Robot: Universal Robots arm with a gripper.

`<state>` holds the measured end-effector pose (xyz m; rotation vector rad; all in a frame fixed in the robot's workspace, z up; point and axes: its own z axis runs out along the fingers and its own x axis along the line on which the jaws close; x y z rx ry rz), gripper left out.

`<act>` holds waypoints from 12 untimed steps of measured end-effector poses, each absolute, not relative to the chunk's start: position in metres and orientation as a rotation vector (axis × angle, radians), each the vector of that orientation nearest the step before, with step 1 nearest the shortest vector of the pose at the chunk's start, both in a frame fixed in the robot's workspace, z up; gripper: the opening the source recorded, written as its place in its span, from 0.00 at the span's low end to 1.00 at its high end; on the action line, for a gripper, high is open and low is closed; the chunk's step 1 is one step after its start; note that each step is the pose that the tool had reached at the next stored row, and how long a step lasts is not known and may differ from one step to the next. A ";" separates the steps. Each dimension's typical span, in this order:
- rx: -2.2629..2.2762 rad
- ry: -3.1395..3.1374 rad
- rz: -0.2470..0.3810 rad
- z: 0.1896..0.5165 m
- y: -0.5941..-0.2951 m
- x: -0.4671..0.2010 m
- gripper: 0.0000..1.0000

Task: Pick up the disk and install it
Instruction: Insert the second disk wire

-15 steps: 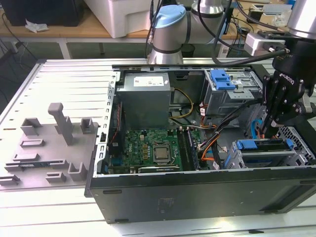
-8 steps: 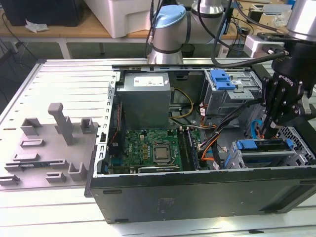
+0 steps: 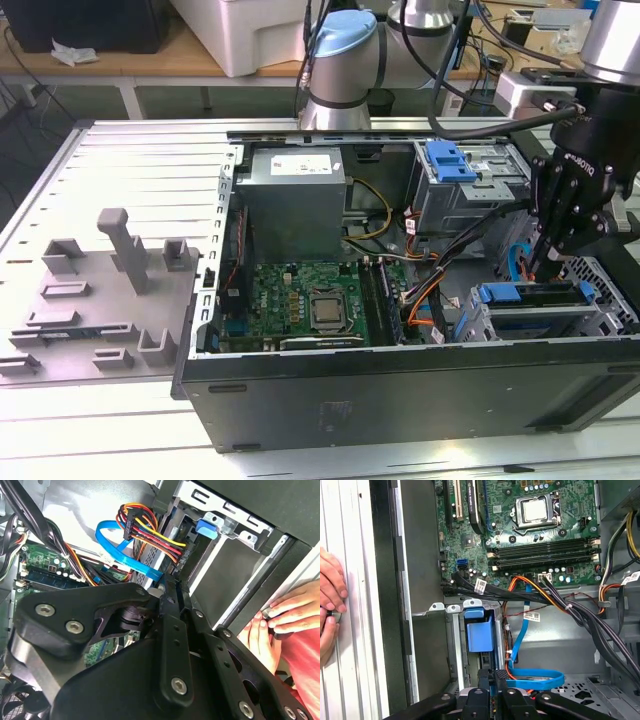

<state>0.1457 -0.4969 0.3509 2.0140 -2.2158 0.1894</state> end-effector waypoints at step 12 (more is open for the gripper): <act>2.020 -2.210 0.190 0.351 -0.497 0.147 0.16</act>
